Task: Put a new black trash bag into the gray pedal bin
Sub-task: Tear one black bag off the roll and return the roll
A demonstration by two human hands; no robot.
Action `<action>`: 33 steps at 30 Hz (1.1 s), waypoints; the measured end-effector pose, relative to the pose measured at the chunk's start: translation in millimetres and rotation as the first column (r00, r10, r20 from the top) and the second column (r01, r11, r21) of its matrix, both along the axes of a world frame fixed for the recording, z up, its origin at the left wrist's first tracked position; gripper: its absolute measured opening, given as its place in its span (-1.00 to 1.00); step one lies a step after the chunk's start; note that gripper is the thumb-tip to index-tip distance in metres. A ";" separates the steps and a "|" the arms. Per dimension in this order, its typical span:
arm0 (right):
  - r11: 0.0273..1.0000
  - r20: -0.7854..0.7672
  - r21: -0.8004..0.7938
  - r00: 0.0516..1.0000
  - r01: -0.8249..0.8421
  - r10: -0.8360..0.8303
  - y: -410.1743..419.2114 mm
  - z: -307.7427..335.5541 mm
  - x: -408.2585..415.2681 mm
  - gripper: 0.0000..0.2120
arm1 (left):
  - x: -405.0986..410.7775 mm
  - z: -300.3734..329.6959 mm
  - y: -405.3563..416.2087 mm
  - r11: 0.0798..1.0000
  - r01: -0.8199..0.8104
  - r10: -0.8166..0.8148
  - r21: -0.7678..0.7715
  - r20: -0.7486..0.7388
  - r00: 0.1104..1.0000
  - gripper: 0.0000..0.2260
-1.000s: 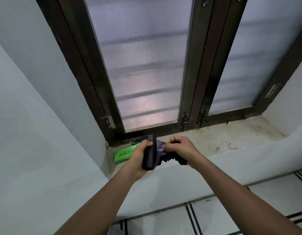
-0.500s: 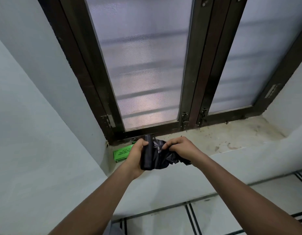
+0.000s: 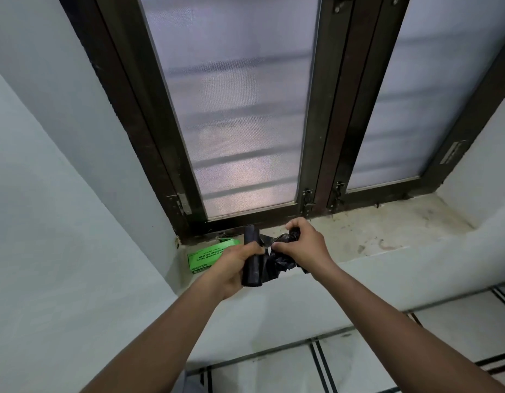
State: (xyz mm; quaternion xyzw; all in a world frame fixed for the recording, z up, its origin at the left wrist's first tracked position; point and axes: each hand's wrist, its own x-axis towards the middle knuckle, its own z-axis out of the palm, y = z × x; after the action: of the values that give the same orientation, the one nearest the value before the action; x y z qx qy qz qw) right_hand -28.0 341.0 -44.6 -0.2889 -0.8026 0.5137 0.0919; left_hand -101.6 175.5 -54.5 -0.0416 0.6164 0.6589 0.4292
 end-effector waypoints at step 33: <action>0.745 0.141 -0.632 0.977 0.215 -0.162 -17.3 -8.9 -14.1 -0.81 | 14.2 -6.6 21.5 0.870 -0.400 0.387 0.287 0.105 0.916 -0.80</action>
State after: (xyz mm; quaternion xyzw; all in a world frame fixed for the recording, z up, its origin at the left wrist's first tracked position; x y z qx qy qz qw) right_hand -42.1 323.7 -53.5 -0.4018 -0.5474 0.7340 0.0080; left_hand -87.4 197.0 -61.1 -0.1146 0.4771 0.8178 0.3009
